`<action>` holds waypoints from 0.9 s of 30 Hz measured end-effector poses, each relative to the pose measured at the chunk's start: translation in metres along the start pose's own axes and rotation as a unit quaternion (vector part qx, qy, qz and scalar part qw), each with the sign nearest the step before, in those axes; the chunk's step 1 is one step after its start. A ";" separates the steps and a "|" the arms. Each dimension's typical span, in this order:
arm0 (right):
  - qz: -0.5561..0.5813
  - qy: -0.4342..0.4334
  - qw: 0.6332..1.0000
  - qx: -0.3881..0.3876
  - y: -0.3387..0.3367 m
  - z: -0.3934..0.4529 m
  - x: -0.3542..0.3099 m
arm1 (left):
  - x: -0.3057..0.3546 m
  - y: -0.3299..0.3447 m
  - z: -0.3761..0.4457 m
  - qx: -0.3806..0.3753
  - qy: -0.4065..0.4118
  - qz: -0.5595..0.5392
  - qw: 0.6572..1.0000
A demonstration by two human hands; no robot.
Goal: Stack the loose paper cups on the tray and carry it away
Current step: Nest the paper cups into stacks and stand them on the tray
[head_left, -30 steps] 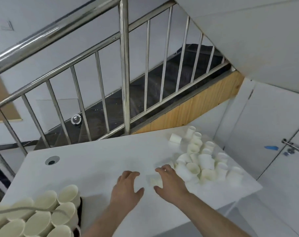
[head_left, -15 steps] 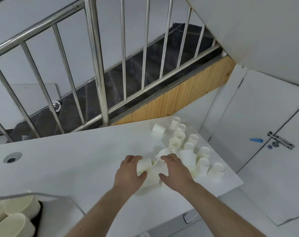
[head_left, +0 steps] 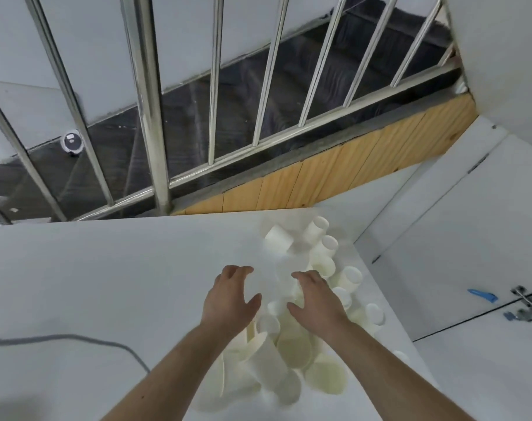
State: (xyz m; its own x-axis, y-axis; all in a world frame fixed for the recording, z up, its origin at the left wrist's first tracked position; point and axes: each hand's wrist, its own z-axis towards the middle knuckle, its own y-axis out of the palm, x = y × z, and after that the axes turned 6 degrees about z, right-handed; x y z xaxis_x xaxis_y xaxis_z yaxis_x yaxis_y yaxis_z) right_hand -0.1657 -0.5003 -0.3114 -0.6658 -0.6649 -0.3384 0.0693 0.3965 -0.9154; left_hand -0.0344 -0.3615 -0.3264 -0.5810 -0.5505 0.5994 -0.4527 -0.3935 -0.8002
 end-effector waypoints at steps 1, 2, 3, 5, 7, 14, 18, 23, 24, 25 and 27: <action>0.003 0.001 1.000 -0.002 0.000 0.013 0.001 | -0.002 0.002 0.009 0.001 -0.003 0.002 1.000; 0.006 0.003 1.000 -0.005 0.001 0.024 0.003 | -0.003 0.003 0.017 -0.003 -0.007 0.004 1.000; 0.008 0.003 1.000 -0.007 0.003 0.036 0.005 | -0.006 0.005 0.026 -0.006 -0.009 0.005 1.000; 0.007 0.003 1.000 -0.016 0.006 0.060 0.010 | -0.011 0.009 0.041 -0.018 -0.018 0.006 1.000; 0.007 0.002 1.000 -0.022 0.007 0.083 0.013 | -0.016 0.014 0.053 -0.029 -0.025 0.003 0.999; 0.022 0.030 0.999 -0.009 0.008 0.164 0.026 | -0.027 0.028 0.083 -0.042 -0.046 -0.010 0.998; 0.003 0.038 0.999 -0.026 0.019 0.192 0.031 | -0.032 0.035 0.088 -0.033 -0.053 -0.023 0.998; -0.019 0.033 0.998 -0.044 0.031 0.210 0.031 | -0.041 0.035 0.085 -0.026 -0.066 -0.022 0.997; -0.016 0.030 0.998 -0.045 0.034 0.213 0.030 | -0.044 0.035 0.084 -0.024 -0.071 -0.020 0.997; -0.014 0.029 0.999 -0.044 0.036 0.213 0.029 | -0.046 0.035 0.084 -0.022 -0.074 -0.021 0.997; -0.003 0.025 0.999 -0.047 0.038 0.214 0.028 | -0.048 0.034 0.084 -0.022 -0.083 -0.022 0.996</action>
State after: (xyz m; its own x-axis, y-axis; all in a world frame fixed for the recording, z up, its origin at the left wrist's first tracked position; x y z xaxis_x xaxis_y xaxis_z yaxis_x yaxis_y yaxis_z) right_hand -0.0230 -0.6393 -0.4019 -0.7025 -0.6359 -0.3197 -0.0038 0.4525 -0.8918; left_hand 0.0351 -0.4107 -0.3841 -0.4430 -0.6488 0.6187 -0.5067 -0.3881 -0.7698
